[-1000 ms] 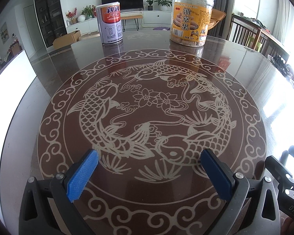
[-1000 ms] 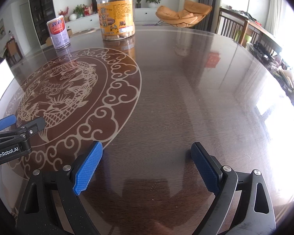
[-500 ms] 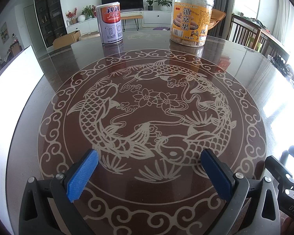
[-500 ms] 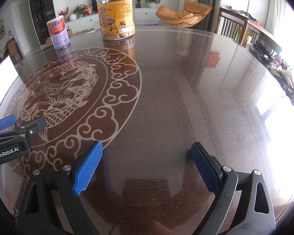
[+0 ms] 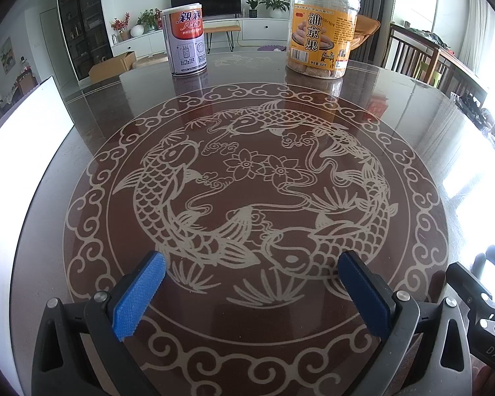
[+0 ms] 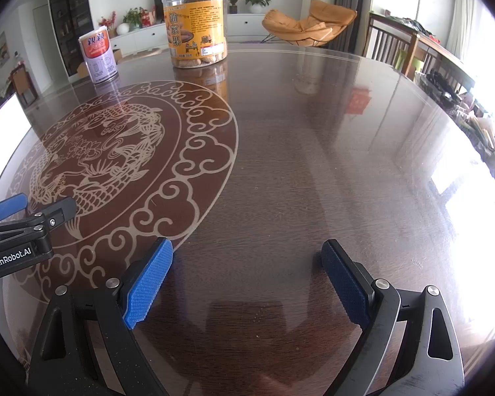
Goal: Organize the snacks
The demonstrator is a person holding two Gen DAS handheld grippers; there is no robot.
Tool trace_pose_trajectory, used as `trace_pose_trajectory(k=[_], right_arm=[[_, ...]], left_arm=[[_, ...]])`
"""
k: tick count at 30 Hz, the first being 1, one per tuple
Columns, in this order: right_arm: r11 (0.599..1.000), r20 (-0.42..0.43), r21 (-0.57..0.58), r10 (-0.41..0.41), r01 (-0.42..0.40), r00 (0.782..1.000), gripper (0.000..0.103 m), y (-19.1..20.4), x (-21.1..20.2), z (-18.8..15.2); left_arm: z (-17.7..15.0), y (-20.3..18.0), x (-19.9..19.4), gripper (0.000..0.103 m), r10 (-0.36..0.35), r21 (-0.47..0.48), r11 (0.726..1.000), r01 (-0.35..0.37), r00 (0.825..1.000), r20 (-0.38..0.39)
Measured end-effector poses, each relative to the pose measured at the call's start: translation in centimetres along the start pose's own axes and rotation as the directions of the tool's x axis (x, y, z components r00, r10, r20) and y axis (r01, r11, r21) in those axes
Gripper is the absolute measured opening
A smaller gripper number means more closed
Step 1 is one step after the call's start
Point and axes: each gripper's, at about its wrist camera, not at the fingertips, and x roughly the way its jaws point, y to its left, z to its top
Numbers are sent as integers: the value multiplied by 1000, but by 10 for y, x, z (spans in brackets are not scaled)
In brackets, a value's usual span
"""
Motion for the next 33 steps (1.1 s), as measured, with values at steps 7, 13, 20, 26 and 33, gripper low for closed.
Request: trace_pose_trajectory(k=[7,13,20,26,33], right_arm=[[1000,0,0,0,0,1000,93,0,0,0],[1000,0,0,0,0,1000,93,0,0,0],[1000,0,0,-1,1,1000,93,0,0,0],[1000,0,-1,-1,1,1000,93,0,0,0],[1000,0,-1,-1,1,1000,93,0,0,0]], left_arm=[[-1,0,0,103,0,0,1000,0,1000,0],[0,0,0,103,0,0,1000,0,1000,0],[1,0,1,103,9,-23,1000,-9,1000,0],[1,0,3,103,23,-33,999,-23,1000,-3],[1,-1,2,103,23,-33,999,-23,1000,-3]])
